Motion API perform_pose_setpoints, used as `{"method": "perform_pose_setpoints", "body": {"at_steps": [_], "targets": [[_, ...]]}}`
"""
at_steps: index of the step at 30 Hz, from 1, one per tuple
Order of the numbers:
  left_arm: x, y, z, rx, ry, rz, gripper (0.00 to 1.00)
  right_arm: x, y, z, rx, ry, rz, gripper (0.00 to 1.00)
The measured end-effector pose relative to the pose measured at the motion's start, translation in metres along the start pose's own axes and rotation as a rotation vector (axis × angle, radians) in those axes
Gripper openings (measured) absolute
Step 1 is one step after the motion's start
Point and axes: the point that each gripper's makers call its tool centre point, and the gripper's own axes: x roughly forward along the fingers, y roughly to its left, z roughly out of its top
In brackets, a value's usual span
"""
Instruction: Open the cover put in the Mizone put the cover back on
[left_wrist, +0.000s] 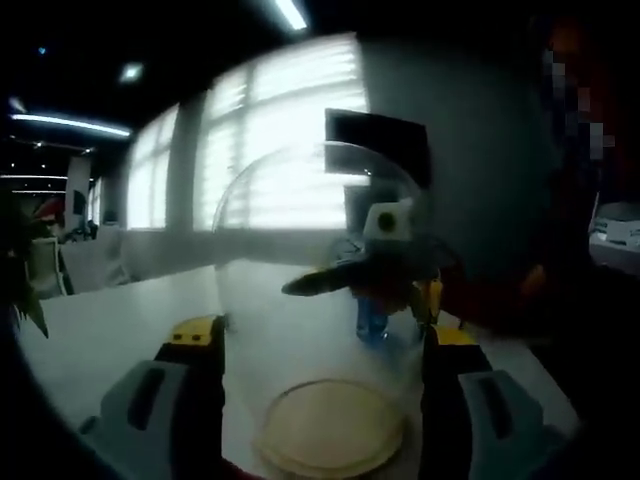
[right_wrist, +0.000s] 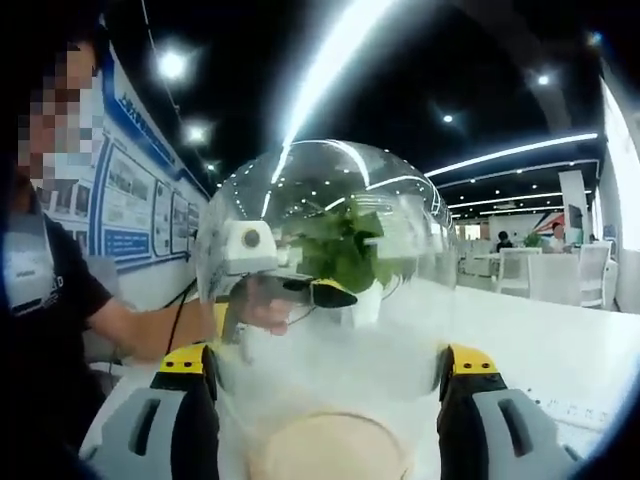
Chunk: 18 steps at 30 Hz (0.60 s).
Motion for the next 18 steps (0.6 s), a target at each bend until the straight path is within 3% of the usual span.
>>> {"method": "perform_pose_setpoints", "body": {"at_steps": [18], "targets": [[-0.0012, 0.0017, -0.0014, 0.034, -0.008, 0.005, 0.67, 0.0035, 0.0003, 0.0002, 0.006, -0.001, 0.002, 0.86]]}}
